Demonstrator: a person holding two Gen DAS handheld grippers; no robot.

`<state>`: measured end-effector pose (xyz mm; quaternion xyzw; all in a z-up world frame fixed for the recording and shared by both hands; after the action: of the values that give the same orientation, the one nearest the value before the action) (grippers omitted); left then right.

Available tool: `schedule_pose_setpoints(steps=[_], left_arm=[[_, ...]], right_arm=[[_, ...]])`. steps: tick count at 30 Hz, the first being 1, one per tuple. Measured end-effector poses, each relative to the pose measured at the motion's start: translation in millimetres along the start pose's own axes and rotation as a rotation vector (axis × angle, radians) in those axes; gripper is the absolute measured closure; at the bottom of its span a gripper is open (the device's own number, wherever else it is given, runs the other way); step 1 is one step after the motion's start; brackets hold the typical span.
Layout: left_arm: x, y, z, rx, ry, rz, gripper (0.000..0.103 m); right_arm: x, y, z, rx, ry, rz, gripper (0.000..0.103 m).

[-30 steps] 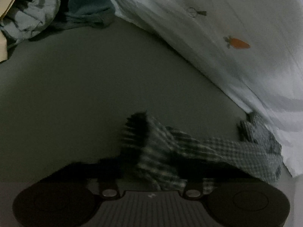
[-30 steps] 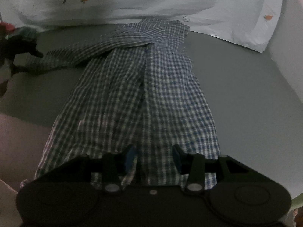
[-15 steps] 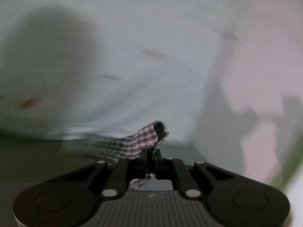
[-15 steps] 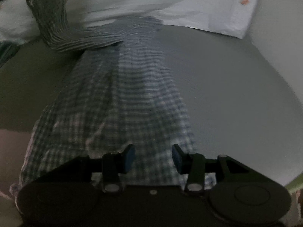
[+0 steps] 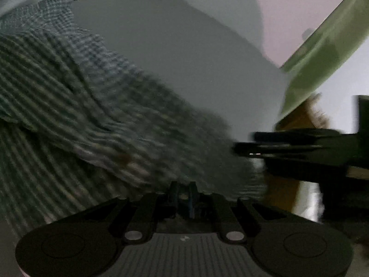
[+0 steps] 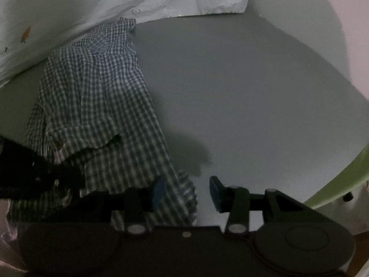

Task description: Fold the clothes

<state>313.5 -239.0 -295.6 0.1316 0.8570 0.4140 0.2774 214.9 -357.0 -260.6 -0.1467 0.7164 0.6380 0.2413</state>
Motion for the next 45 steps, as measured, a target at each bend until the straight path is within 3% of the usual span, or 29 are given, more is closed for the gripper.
schedule_pose_setpoints(steps=[3,6,8,11,14,16,17,19,22,24,26,28,29,31,32,35,39,42,45], left_arm=[[0,11,-16,0.025,0.005,-0.029,0.091],[-1,31,-11,-0.019,0.053,-0.107,0.079],[-8,48,9,-0.057,0.154,-0.180,0.072],[-15,67,45,-0.123,0.303,-0.260,0.070],[-17,82,72,-0.162,0.409,-0.315,0.070],[-16,89,85,-0.197,0.451,-0.344,0.070],[-16,95,90,-0.212,0.466,-0.356,0.070],[-16,107,99,-0.220,0.500,-0.380,0.070],[-17,123,115,-0.197,0.563,-0.412,0.069],[-19,128,123,-0.220,0.586,-0.433,0.069],[-23,130,128,-0.246,0.600,-0.447,0.068],[-28,132,131,-0.261,0.607,-0.462,0.065],[-32,133,131,-0.263,0.606,-0.469,0.059],[-40,136,132,-0.267,0.603,-0.485,0.055],[-45,135,133,-0.272,0.601,-0.484,0.055],[-63,133,138,-0.286,0.584,-0.481,0.055],[-94,132,144,-0.272,0.543,-0.492,0.055],[-121,127,150,-0.190,0.532,-0.486,0.052],[-144,109,153,-0.191,0.440,-0.434,0.046]], right_arm=[[-7,-2,7,-0.074,-0.021,-0.022,0.058],[-27,-7,18,-0.207,-0.076,-0.070,0.056],[-41,-14,29,-0.292,-0.097,-0.090,0.055],[-58,-31,48,-0.362,-0.082,-0.100,0.051],[-67,-52,70,-0.402,-0.021,-0.072,0.053],[-67,-60,86,-0.407,0.084,-0.036,0.101],[-66,-58,90,-0.380,0.143,-0.013,0.102],[-69,-32,86,-0.384,0.168,-0.054,0.102],[-66,2,61,-0.432,0.009,-0.068,0.102],[-49,-6,48,-0.411,-0.037,-0.007,0.102],[-34,-23,48,-0.372,0.011,0.070,0.101],[-39,-25,51,-0.348,0.051,0.090,0.097],[-47,-23,52,-0.340,0.067,0.073,0.094],[-71,-18,52,-0.309,0.114,0.015,0.067],[-86,-16,54,-0.303,0.137,-0.021,0.064],[-128,-20,65,-0.354,0.158,-0.103,0.065],[-192,-42,95,-0.510,0.136,-0.177,0.094],[-239,-63,117,-0.579,0.121,-0.214,0.093],[-281,-94,138,-0.647,0.078,-0.220,0.088]])
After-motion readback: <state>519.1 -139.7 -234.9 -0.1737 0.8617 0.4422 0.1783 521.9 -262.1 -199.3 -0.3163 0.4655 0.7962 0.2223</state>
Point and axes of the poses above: each gripper's, at about its wrist camera, not at the fingertips, and y roughly against the way its jaws point, z to its left, x to its underside, the point moved 9 cm from there along -y, roughly the way its jaws point, and after that the axes turned 13 degrees about y, right-handed, at the moved point
